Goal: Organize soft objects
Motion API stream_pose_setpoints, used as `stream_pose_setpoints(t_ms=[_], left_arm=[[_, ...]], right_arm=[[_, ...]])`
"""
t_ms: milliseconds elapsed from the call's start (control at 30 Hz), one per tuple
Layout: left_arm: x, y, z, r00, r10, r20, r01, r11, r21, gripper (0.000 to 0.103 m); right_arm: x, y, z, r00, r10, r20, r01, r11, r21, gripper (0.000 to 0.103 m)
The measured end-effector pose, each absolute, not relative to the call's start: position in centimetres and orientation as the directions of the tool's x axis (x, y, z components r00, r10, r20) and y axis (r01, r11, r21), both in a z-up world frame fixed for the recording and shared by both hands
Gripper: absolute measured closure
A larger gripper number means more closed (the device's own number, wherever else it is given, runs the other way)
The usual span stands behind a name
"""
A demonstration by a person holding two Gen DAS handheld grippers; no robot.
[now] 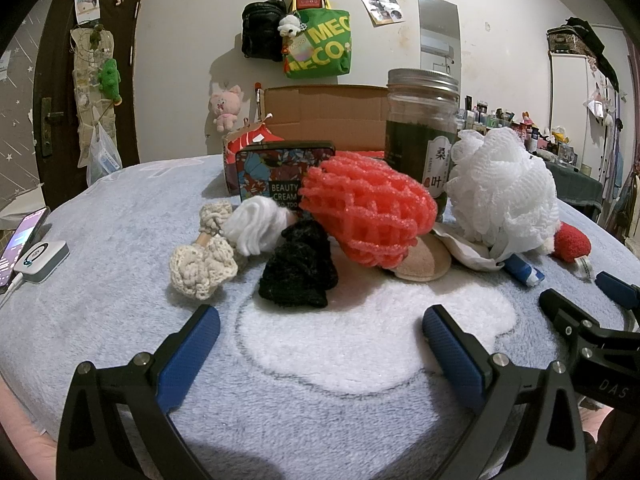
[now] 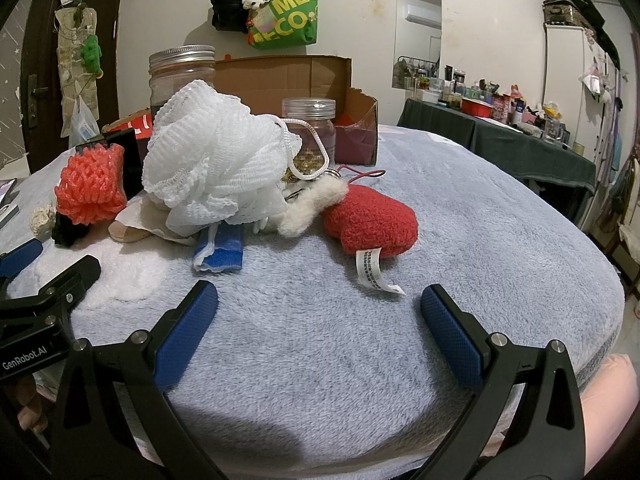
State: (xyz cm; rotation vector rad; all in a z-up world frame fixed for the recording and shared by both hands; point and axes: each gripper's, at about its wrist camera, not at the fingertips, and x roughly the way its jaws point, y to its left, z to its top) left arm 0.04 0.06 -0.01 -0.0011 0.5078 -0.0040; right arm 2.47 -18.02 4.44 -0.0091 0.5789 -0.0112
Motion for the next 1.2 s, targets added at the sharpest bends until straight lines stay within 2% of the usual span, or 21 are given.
stream_pose_setpoints(t_ms=[833, 1200], left_arm=[[0.0, 0.1, 0.4, 0.876, -0.023, -0.481, 0.028, 1.000, 0.005, 0.000], [0.3, 0.7, 3.5, 0.889, -0.107, -0.446, 0.107, 0.994, -0.025, 0.000]], right_arm=[[2.9, -18.6, 5.5, 0.822, 0.022, -0.570, -0.021, 1.000, 0.008, 0.000], [3.7, -19.0, 10.3, 0.860, 0.129, -0.493, -0.119, 0.992, 0.053, 0.000]])
